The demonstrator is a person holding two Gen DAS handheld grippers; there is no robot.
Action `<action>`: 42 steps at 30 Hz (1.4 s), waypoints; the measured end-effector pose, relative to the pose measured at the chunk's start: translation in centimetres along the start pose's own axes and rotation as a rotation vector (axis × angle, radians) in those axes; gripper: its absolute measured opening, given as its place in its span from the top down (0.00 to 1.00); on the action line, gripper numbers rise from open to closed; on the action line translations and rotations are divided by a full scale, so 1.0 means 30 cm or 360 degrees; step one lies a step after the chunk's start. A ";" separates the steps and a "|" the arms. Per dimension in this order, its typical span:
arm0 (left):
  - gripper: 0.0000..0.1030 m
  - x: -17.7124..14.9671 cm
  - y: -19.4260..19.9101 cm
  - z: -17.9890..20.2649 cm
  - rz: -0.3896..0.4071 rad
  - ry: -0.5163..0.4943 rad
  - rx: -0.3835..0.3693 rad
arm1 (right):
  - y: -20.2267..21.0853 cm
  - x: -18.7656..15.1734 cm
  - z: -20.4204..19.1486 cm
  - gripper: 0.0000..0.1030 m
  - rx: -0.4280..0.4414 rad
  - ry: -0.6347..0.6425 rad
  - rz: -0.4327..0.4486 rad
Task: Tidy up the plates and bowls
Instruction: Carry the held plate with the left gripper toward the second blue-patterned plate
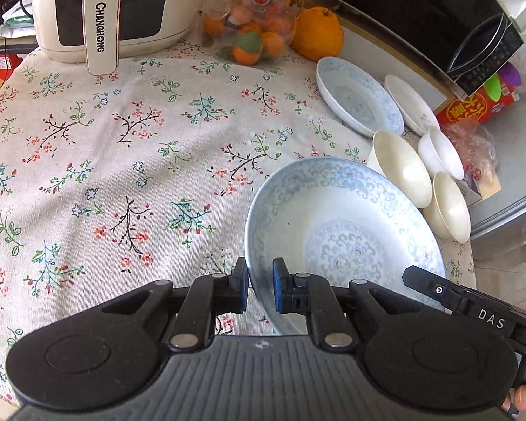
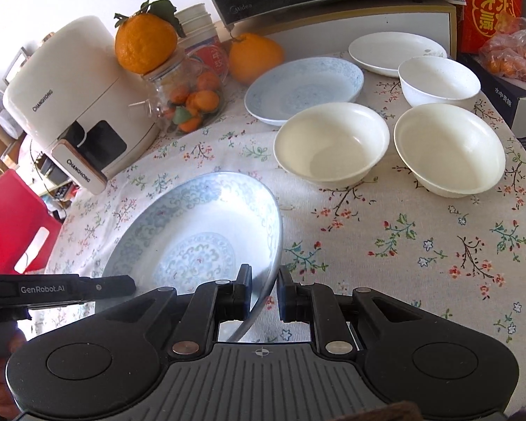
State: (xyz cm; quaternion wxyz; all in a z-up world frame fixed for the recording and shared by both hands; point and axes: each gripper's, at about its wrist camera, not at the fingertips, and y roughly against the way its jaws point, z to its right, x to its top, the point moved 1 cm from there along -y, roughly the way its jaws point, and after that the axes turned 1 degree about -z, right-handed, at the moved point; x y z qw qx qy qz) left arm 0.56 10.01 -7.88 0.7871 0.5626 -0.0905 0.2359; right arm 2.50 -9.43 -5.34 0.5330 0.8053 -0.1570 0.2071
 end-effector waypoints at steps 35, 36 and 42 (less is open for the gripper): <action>0.87 -0.084 -0.025 -0.035 -0.0039 -0.0027 0.0202 | -0.098 -0.066 0.004 0.79 -0.0074 -0.0013 -0.0306; 0.87 -0.080 -0.024 -0.038 -0.0034 -0.0027 0.0209 | -0.097 -0.065 0.005 0.78 -0.0075 -0.0017 -0.0305; 0.87 -0.063 -0.022 -0.040 -0.0009 -0.0039 0.0231 | -0.085 -0.057 0.012 0.78 -0.0091 -0.0024 -0.0283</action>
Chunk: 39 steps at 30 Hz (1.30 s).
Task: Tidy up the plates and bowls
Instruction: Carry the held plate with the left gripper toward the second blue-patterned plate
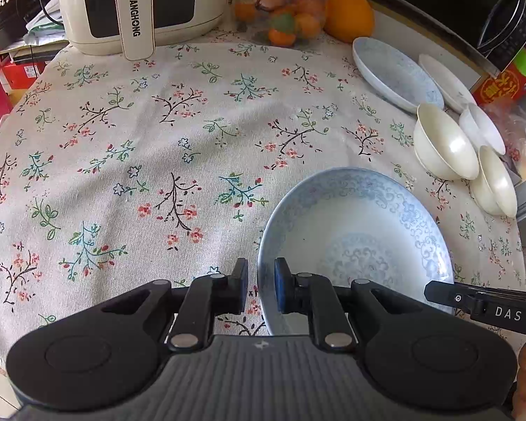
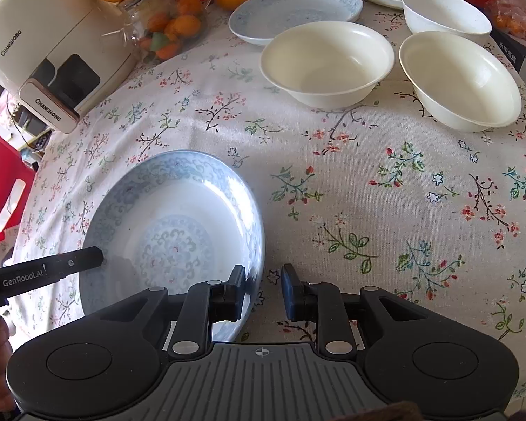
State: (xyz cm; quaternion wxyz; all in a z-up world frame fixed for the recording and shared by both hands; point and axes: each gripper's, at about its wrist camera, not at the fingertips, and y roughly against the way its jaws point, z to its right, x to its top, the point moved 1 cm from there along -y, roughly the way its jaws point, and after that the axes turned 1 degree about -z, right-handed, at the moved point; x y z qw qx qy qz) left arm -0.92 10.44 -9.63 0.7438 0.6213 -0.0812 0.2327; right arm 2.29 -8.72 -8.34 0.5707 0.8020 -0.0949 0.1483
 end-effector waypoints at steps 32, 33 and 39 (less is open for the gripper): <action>0.55 0.398 -0.012 0.232 0.0240 0.0253 -0.0240 | 0.207 0.360 0.258 0.67 0.0106 -0.0424 0.0421; 0.52 0.417 -0.034 0.254 0.0233 0.0246 -0.0250 | 0.196 0.374 0.268 0.67 0.0135 -0.0448 0.0407; 0.42 0.478 -0.126 0.318 0.0163 0.0291 -0.0260 | 0.123 0.465 0.292 0.61 0.0207 -0.0552 0.0332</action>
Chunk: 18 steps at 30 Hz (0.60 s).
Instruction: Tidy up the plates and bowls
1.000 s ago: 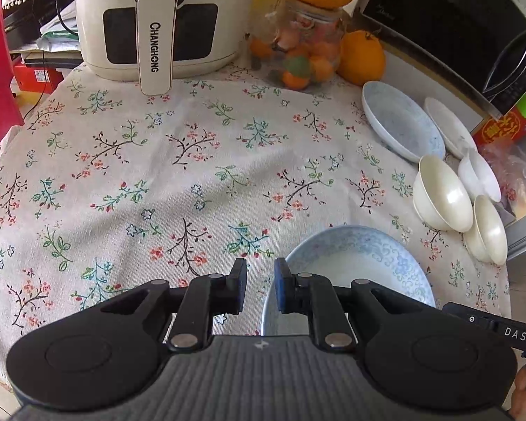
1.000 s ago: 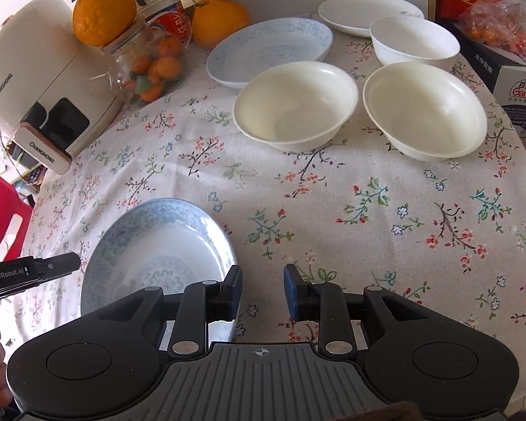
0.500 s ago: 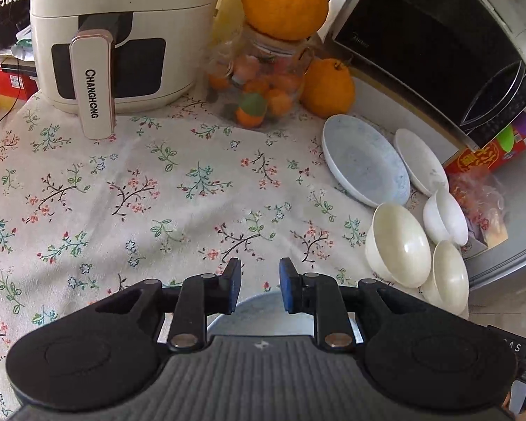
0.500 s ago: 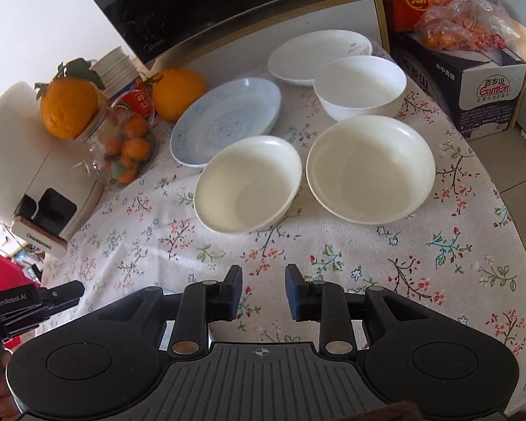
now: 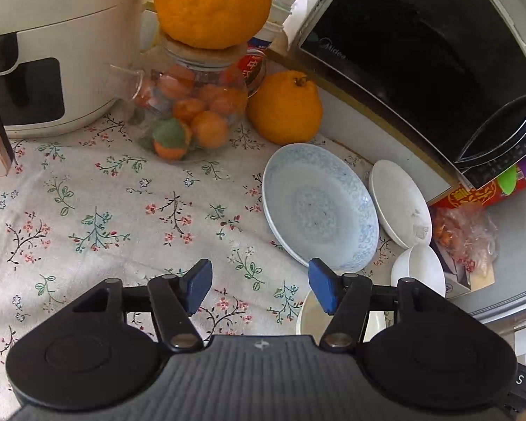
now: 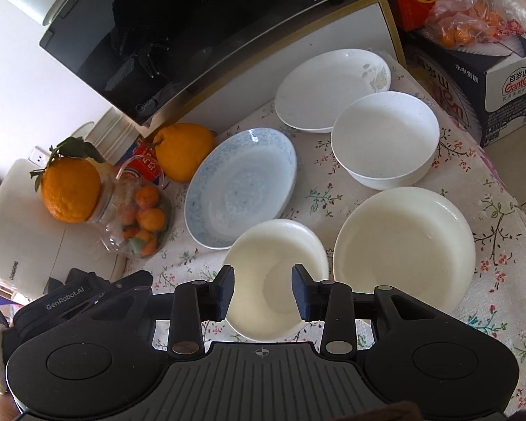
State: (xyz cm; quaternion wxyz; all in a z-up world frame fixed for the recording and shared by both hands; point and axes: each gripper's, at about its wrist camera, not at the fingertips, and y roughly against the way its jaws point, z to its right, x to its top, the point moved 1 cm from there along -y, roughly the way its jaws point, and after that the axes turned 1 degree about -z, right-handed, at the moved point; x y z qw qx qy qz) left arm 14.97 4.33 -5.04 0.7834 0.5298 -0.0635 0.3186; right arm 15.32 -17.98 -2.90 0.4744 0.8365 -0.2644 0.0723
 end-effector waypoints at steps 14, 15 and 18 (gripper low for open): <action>0.34 0.108 -0.189 0.069 0.0030 -0.0013 0.0056 | -0.170 0.145 -0.023 0.58 0.0003 -0.0022 0.0009; 0.35 0.110 -0.199 0.070 0.0033 -0.0025 0.0068 | -0.186 0.152 -0.024 0.58 -0.0004 -0.0026 0.0005; 0.38 0.116 -0.232 0.068 0.0024 -0.0056 0.0115 | -0.225 0.165 -0.036 0.58 -0.0069 -0.0003 0.0017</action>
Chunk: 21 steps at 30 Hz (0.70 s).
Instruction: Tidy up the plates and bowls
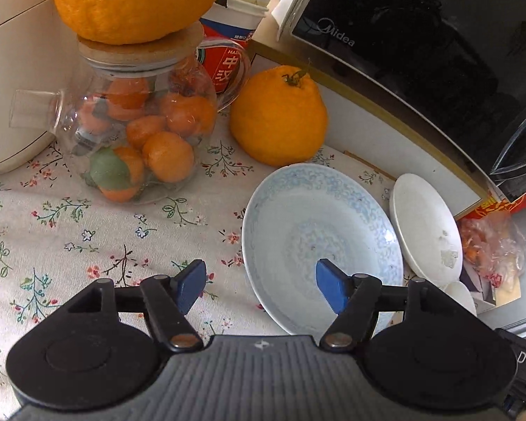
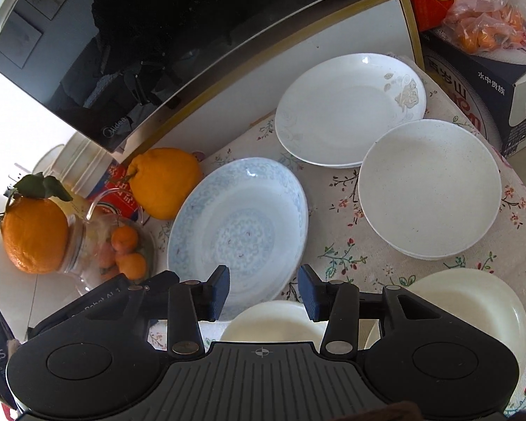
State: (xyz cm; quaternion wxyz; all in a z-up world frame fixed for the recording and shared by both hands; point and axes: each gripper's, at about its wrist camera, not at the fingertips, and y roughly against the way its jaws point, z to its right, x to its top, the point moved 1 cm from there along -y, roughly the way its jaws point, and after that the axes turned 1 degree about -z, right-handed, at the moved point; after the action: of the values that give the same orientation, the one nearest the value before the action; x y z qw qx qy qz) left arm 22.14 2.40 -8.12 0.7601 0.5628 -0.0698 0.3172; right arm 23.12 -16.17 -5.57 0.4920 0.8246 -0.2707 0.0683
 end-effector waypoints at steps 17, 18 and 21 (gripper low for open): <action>0.62 0.034 -0.106 -0.031 -0.0023 -0.0037 0.0061 | -0.150 0.009 -0.031 0.67 -0.0247 0.0005 -0.0007; 0.63 0.034 -0.113 -0.029 -0.0025 -0.0045 0.0061 | -0.153 0.009 -0.032 0.67 -0.0254 0.0007 -0.0006; 0.64 0.027 -0.133 -0.025 -0.0035 -0.0053 0.0060 | -0.165 0.011 -0.026 0.67 -0.0273 0.0003 -0.0010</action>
State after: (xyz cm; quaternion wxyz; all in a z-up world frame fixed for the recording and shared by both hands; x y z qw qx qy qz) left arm 24.83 2.76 -11.25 0.7514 0.5831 -0.0705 0.3007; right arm 26.05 -13.81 -8.87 0.5614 0.7802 -0.2725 0.0441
